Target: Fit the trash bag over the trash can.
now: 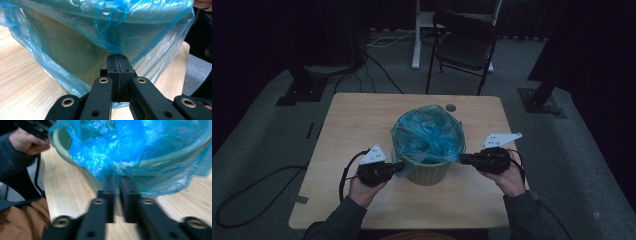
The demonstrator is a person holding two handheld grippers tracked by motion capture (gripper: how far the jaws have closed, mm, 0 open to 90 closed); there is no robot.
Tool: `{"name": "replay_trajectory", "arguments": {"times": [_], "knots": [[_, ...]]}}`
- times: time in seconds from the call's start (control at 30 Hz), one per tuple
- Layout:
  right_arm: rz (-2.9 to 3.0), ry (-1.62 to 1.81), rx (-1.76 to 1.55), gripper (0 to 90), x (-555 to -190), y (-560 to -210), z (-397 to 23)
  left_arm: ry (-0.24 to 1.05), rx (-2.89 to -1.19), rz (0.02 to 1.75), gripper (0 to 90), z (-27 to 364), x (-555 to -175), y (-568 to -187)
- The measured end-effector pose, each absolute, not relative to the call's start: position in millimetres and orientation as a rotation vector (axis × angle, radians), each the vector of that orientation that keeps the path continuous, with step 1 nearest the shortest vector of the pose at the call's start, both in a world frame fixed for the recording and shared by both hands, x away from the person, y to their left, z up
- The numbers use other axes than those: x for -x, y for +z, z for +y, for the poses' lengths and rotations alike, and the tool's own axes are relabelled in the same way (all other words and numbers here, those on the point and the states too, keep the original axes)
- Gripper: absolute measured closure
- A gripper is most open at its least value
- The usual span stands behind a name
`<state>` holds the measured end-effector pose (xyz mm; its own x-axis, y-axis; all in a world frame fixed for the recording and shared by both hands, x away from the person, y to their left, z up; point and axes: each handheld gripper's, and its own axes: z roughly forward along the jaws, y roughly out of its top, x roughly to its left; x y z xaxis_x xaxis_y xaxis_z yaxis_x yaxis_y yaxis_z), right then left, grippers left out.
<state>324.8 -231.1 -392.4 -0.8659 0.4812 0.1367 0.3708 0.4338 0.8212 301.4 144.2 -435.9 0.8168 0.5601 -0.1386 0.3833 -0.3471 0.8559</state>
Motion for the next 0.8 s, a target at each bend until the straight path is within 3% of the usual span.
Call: {"name": "replay_trajectory", "arguments": {"times": [0.8], "knots": [[2.673, 1.2, -0.805, 90.0, -330.4, -417.1, -222.9, 0.142, -2.023, 0.831, 89.0, 151.1, -315.6, -465.5]]}}
